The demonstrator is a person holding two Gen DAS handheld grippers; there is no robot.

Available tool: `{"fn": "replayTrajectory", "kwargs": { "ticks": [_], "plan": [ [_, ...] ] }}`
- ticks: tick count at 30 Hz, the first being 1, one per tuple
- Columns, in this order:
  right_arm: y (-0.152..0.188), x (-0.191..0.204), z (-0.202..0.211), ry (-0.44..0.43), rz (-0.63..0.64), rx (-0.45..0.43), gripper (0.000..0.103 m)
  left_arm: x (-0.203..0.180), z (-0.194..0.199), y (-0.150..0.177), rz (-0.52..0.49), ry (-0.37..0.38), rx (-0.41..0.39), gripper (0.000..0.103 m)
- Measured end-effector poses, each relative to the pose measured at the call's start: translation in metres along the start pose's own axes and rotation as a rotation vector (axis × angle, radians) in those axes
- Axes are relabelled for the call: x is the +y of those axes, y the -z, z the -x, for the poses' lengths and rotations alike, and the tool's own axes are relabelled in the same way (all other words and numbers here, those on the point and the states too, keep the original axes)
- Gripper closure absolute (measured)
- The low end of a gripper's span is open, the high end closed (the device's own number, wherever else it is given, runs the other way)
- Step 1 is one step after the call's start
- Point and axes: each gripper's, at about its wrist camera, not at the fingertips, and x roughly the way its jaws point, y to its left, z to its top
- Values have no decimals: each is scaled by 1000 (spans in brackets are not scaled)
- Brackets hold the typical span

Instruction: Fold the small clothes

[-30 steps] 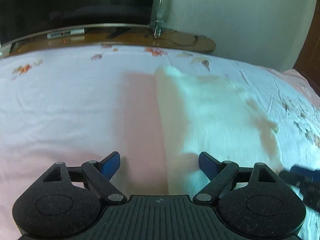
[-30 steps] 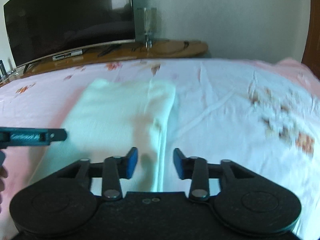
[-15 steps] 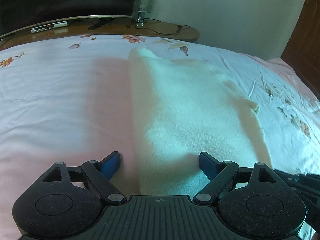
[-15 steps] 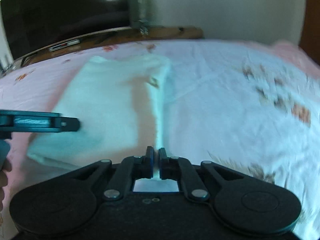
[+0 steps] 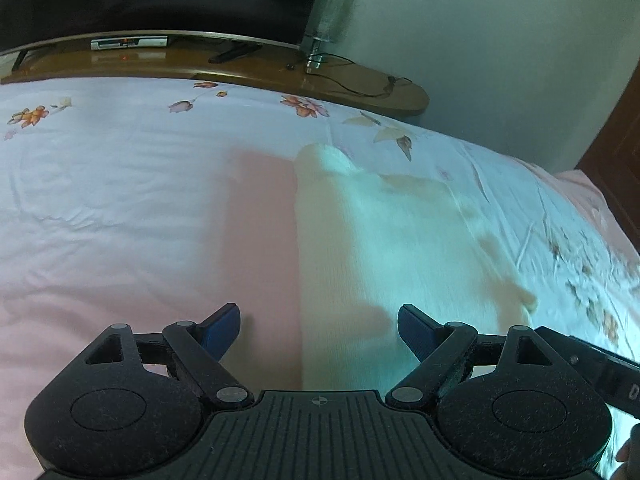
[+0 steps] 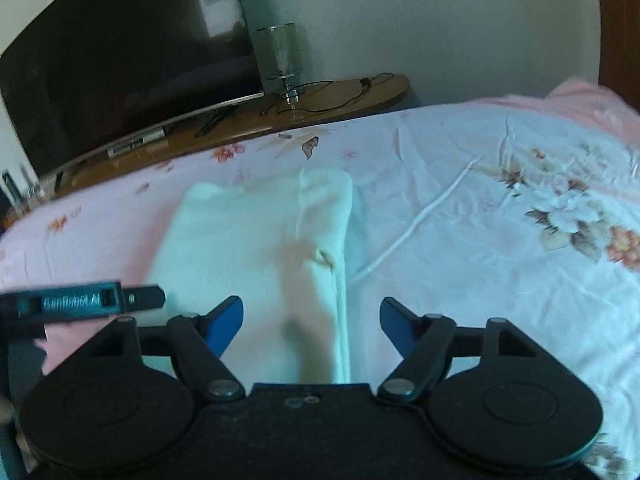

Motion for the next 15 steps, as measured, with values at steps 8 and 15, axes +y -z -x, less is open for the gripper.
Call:
{"fn": "replayTrajectory", "kwargs": {
  "ticks": [8,15],
  "plan": [
    [-16,-10,-35,-27,-60,51,25,-5,-28,-12,11,39,35,17],
    [-20,-20,-66,-63,-73,120,26,-8,-49,-13,34,108,75,18]
  ]
}}
